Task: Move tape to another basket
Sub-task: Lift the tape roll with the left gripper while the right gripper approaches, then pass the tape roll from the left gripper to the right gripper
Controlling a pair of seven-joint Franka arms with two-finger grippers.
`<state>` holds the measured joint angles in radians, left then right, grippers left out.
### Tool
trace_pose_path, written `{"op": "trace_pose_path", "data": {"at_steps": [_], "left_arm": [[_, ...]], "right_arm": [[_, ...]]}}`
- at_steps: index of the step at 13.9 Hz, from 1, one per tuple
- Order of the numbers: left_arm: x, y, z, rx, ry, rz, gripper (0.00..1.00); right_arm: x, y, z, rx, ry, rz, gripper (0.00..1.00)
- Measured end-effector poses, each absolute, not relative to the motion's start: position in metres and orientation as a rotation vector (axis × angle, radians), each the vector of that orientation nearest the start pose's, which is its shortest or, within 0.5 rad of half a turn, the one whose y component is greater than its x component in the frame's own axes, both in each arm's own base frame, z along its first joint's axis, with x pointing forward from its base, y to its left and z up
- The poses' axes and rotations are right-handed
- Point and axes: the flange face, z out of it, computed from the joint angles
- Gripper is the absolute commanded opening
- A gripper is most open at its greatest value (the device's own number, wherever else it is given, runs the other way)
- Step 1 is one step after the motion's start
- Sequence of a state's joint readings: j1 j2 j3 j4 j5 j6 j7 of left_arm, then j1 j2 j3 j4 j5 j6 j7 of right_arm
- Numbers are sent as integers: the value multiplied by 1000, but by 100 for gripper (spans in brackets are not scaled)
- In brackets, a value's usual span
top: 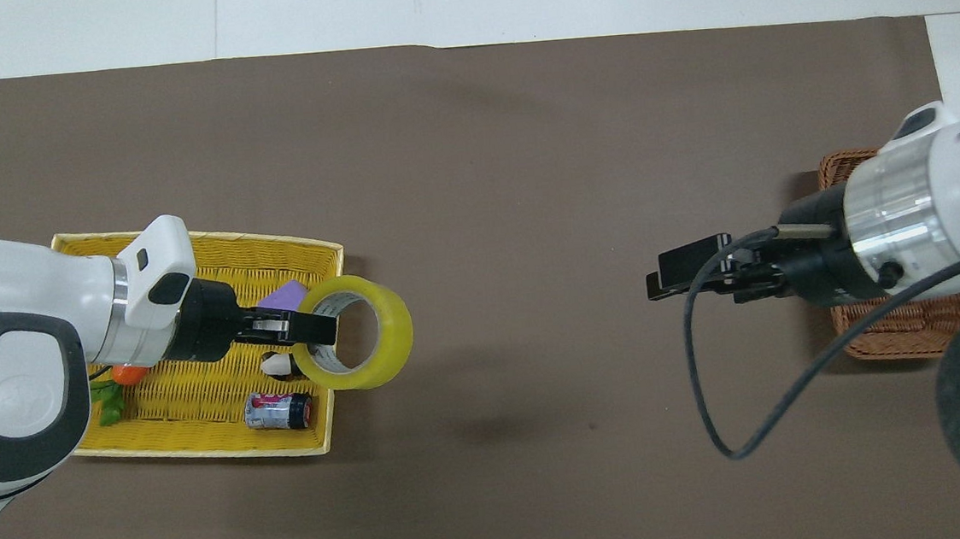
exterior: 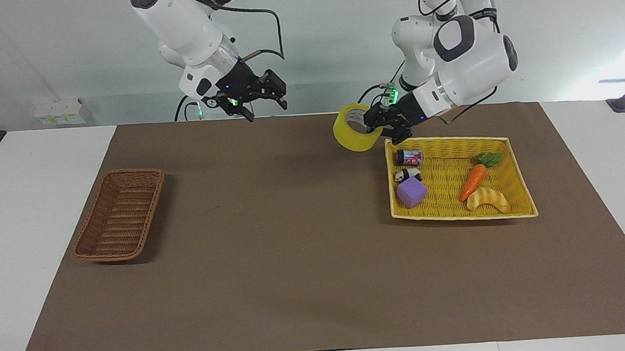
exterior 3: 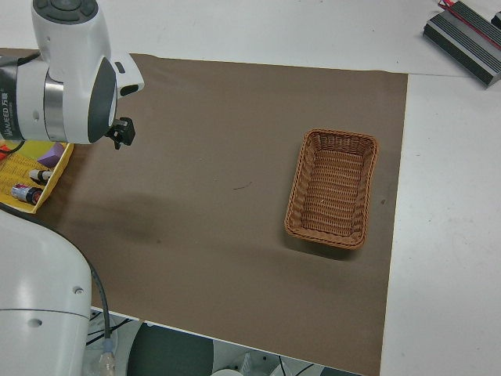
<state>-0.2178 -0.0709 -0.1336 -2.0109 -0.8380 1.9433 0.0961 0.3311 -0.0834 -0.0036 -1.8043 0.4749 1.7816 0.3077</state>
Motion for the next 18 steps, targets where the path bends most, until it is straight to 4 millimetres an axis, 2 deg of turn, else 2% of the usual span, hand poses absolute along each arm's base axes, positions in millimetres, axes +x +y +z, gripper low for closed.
{"op": "trace_pose_path", "data": {"at_steps": [3,5,7,11,18], "left_arm": [[483,-273,508,2382,-109,-116,0],[472,-299,510,2389,-82,-121,0],[465,-313,512,2391,-68,-117,0],[465,-319,514,2390,-64,-85,0],[464,-327,528,2376,-83,-40,0]], "right_arm": [[500,232,573,-2631,112,88,100],[502,232,572,-2597,140,76,100],[502,234,567,-2580,157,76,100],[497,239,557,-2586,125,87,100],[494,236,558,-2587,71,72,100]]}}
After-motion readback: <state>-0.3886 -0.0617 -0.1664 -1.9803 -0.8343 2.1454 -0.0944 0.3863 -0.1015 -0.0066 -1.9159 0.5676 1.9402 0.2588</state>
